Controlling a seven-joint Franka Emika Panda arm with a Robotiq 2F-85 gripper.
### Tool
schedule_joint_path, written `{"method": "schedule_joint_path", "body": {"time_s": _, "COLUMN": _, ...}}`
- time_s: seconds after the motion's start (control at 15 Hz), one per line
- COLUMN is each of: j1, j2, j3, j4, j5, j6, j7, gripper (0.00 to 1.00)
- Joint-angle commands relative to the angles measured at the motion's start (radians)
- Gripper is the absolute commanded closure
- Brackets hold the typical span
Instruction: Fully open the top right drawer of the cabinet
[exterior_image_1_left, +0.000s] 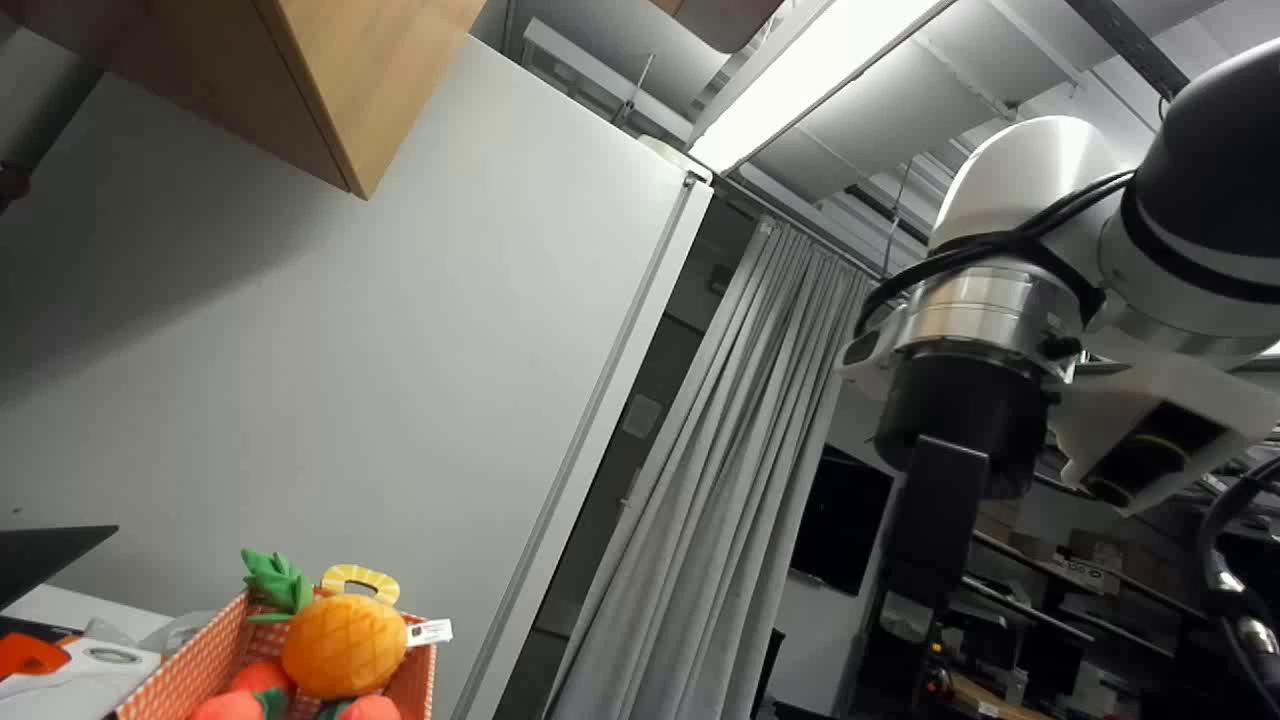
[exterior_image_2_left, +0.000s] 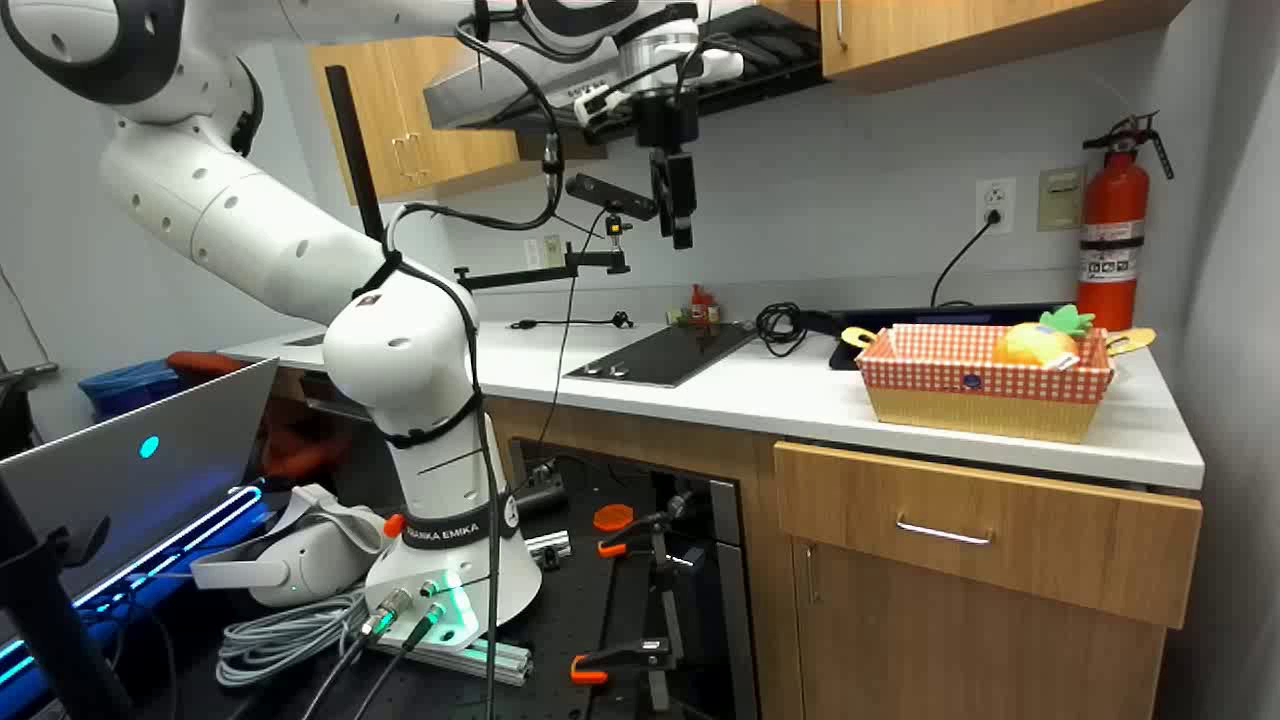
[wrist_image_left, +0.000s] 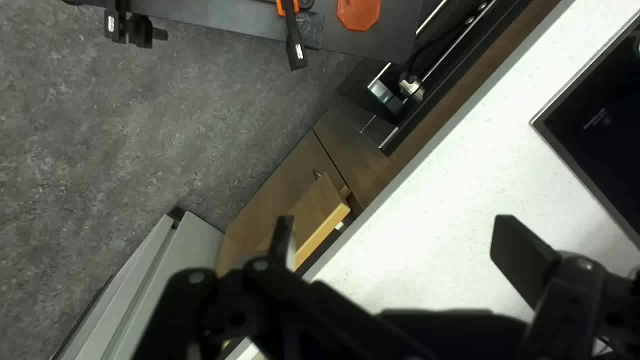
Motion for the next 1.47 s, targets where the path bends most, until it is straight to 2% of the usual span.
{"method": "schedule_joint_path", "body": {"time_s": 0.0, "j1": -0.007, "j2": 0.002, "j3": 0.004, "j4": 0.002, "j5": 0.003, "j6": -0.003, "j7": -0.004, "gripper": 0.0}}
{"method": "schedule_joint_path", "body": {"time_s": 1.0, "j1": -0.009, "j2": 0.004, "j3": 0.003, "j4": 0.001, "j5": 0.001, "j6": 0.003, "j7": -0.006, "gripper": 0.0}}
{"method": "schedule_joint_path", "body": {"time_s": 1.4, "j1": -0.05, "j2": 0.039, "j3": -0.028, "j4": 0.004, "j5": -0.024, "j6": 0.028, "j7": -0.021, "gripper": 0.0}}
